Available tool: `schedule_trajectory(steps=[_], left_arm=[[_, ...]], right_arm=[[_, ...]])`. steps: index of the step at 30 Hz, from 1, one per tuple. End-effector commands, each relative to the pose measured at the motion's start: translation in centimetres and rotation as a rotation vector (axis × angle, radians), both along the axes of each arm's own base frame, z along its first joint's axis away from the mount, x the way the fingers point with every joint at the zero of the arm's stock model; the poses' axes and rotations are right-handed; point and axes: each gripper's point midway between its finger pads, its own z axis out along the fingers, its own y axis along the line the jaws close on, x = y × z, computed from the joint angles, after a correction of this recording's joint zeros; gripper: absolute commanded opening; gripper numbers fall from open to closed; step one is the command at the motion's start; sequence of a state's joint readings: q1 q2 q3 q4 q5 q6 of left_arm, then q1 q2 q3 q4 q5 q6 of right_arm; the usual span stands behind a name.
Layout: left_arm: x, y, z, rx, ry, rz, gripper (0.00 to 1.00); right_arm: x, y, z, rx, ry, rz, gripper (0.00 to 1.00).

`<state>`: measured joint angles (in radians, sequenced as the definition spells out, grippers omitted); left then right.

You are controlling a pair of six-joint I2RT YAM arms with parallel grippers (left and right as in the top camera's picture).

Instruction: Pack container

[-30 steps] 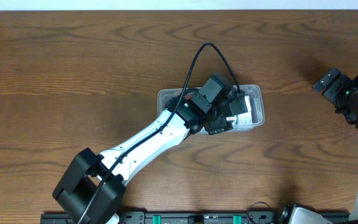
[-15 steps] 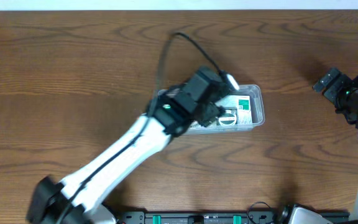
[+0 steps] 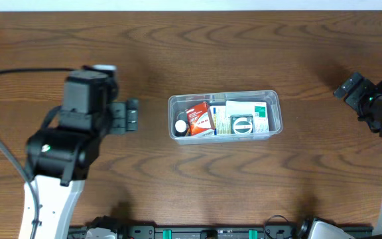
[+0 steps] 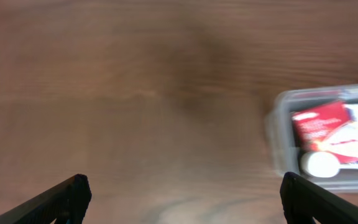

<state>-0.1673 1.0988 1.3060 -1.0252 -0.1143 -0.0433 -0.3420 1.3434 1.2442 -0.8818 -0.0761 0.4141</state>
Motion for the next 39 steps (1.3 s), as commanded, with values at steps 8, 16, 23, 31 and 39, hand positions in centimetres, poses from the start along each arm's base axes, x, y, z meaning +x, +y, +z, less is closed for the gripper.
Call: schedule_trajectory(steps=[8,16,23,31,39], left_arm=[[-1.5,2.1,0.2,-0.002,0.025,0.087,0.98],[-1.9,2.1,-0.1,0.039,0.049,0.041,0.98],[-1.6,3.0,1.3,0.035,-0.125,0.052,0.98],[-4.1,4.8,-2.4,-0.044,-0.309,0.119,0.98],[-6.7,3.9,-9.2,-0.088,-0.332,0.096,0.98]], right_arm=[[-0.1,-0.1,0.5,0.004,-0.015,-0.012,0.99],[-0.1,-0.1,0.5,0.004,-0.015,-0.012,0.99],[-0.1,-0.1,0.5,0.004,-0.015,-0.012,0.99],[-0.1,-0.1,0.5,0.004,-0.015,-0.012,0.99],[-0.1,-0.1,0.5,0.004,-0.015,-0.012,0.99]])
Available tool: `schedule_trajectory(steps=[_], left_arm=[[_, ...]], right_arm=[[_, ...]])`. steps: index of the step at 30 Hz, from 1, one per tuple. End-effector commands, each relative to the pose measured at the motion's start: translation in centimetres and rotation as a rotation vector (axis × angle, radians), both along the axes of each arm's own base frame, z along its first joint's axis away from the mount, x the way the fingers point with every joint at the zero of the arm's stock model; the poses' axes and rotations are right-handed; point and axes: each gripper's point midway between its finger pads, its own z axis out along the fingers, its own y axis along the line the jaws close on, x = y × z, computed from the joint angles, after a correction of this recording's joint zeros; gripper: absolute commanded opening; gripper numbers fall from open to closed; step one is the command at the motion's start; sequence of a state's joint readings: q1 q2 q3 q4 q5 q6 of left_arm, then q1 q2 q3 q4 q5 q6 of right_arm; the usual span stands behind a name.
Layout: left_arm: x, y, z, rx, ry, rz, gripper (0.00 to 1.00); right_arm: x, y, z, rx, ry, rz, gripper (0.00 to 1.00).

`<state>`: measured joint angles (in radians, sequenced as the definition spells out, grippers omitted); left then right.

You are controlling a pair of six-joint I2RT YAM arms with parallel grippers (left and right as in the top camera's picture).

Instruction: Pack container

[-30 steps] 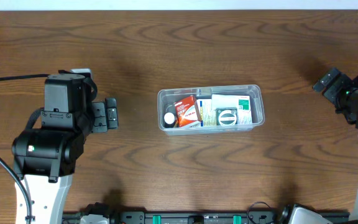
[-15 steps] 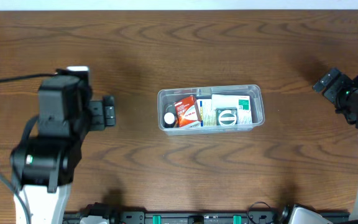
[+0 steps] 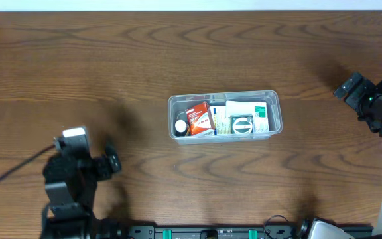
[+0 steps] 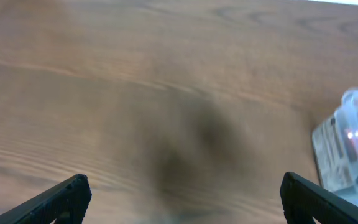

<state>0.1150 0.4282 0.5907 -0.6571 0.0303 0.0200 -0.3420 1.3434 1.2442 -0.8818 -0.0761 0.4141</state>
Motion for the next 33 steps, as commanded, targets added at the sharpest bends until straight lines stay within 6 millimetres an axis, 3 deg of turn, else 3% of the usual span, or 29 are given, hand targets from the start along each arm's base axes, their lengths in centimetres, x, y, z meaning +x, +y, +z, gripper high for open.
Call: schedule_trajectory(steps=[1,10,26,33], left_arm=[[-0.7,-0.9,-2.1,-0.025,-0.019,-0.039,0.98],[-1.9,-1.0,-6.6,-0.021,-0.051,-0.040,0.98],[-2.1,-1.8,-9.7,-0.024,-0.032,-0.081,0.98],[-2.1,-1.8,-9.9,-0.024,-0.027,-0.081,0.98]], right_arm=[[-0.1,-0.1,0.5,0.004,-0.015,-0.013,0.99],[-0.1,-0.1,0.5,0.004,-0.015,-0.012,0.99],[-0.1,-0.1,0.5,0.004,-0.015,-0.012,0.99],[-0.1,-0.1,0.5,0.004,-0.015,-0.012,0.99]])
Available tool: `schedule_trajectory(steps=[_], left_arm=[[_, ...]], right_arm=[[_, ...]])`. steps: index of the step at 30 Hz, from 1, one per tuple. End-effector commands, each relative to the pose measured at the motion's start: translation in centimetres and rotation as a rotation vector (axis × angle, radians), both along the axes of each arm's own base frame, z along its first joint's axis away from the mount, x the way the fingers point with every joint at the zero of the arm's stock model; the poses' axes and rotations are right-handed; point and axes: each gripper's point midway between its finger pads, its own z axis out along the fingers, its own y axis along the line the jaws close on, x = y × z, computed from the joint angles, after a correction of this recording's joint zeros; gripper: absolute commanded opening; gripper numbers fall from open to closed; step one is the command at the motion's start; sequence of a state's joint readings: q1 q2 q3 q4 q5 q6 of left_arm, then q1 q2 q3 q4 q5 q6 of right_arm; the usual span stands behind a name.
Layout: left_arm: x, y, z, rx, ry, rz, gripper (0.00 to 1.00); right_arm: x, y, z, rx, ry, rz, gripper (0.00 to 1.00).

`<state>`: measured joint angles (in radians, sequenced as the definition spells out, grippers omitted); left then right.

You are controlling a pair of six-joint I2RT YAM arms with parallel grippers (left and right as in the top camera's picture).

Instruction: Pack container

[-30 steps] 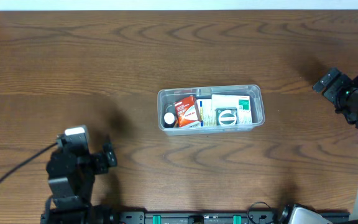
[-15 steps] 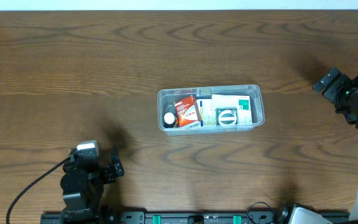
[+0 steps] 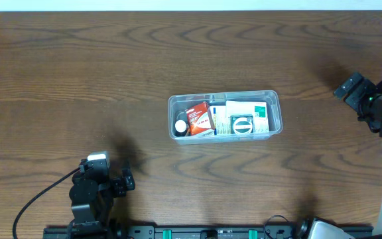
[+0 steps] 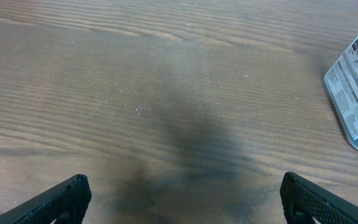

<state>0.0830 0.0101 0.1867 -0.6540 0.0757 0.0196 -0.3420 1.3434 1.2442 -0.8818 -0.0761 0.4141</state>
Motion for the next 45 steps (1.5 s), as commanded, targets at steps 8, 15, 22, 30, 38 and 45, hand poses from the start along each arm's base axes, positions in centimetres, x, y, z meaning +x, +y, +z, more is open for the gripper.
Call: schedule_trajectory(steps=[8,15,22,30,38,45], left_arm=[[0.0,-0.2,0.1,-0.002,-0.007,-0.011,0.98],[0.0,-0.2,0.1,-0.002,-0.007,-0.011,0.98],[0.0,-0.2,0.1,-0.002,-0.007,-0.011,0.98],[0.0,-0.2,0.1,-0.002,-0.007,-0.011,0.98],[0.0,-0.2,0.1,-0.002,-0.007,-0.011,0.98],[0.0,-0.2,0.1,-0.002,-0.005,-0.011,0.98]], right_arm=[[-0.1,-0.1,0.5,0.004,-0.015,-0.012,0.99],[-0.1,-0.1,0.5,0.004,-0.015,-0.012,0.99],[-1.7,0.2,3.1,-0.046,-0.092,-0.018,0.99],[-6.5,1.9,6.4,-0.305,-0.333,0.140,0.99],[-11.2,7.4,1.3,-0.407,-0.458,0.458,0.99],[-11.9,9.8,-3.5,-0.410,-0.536,0.591,0.99]])
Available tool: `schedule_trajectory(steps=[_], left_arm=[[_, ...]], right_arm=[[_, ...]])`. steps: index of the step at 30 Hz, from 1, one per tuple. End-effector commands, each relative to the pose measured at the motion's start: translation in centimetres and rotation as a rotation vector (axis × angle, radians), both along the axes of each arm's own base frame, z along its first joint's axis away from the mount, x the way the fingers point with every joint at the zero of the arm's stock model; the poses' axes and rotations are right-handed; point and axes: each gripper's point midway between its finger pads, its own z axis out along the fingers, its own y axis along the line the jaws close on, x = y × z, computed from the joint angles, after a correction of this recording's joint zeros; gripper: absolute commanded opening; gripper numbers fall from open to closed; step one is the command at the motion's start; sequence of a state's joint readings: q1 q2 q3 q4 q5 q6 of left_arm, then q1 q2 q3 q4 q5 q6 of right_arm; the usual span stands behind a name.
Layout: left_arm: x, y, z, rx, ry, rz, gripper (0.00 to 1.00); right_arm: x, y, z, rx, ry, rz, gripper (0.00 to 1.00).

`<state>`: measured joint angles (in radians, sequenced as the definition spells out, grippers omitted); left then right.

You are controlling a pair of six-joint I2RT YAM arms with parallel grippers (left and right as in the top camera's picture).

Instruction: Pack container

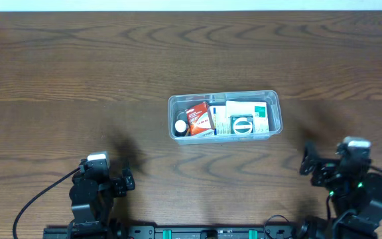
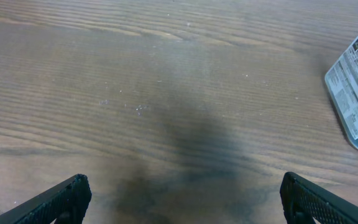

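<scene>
The clear plastic container [image 1: 274, 99] stands at the table's middle, holding a red box [image 1: 199, 117], a small white-capped bottle [image 1: 180, 125], a round tin [image 1: 243, 125] and white-green packets [image 1: 256, 109]. Its labelled corner shows at the right edge of the left wrist view. My left gripper [image 1: 128, 180] sits low at the front left, open over bare wood [image 2: 185, 180], far from the container. My right gripper [image 1: 306, 160] is at the front right, pointing left, its fingers apart with nothing in them.
The dark wooden table [image 1: 78, 79] stretches all round the container. The arm bases and a rail line the front edge [image 1: 211, 232]. A cable [image 1: 42, 199] loops beside the left arm.
My right arm has moved from the far right edge of the table to the front right, folded low. The left arm and the container have not moved.
My open left gripper was first just left of the container. Then it was further back at the front left, then folded low at the front edge, where it remains. The right arm stayed at the right edge until now, when it is also folded at the front.
</scene>
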<state>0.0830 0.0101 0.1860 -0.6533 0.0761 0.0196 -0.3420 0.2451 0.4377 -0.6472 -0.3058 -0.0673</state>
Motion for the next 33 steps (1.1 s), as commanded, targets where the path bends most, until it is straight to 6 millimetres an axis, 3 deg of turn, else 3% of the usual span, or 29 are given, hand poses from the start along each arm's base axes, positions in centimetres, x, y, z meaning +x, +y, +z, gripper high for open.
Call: schedule_trajectory(steps=[1,7,17,30,33], left_arm=[[0.0,-0.2,0.1,-0.002,-0.005,-0.010,0.98],[0.0,-0.2,0.1,-0.002,-0.005,-0.010,0.98],[0.0,-0.2,0.1,-0.002,-0.003,-0.010,0.98],[0.0,-0.2,0.1,-0.002,-0.002,-0.010,0.98],[0.0,-0.2,0.1,-0.002,-0.002,-0.010,0.98]], right_arm=[[0.1,1.6,-1.6,-0.024,-0.026,0.112,0.99],[0.5,2.1,-4.3,-0.006,-0.042,0.142,0.99],[1.4,1.7,-6.7,0.032,-0.051,0.117,0.99],[1.6,1.6,-6.5,0.042,-0.066,0.109,0.99],[1.6,2.6,-6.5,0.044,-0.065,0.154,0.99]])
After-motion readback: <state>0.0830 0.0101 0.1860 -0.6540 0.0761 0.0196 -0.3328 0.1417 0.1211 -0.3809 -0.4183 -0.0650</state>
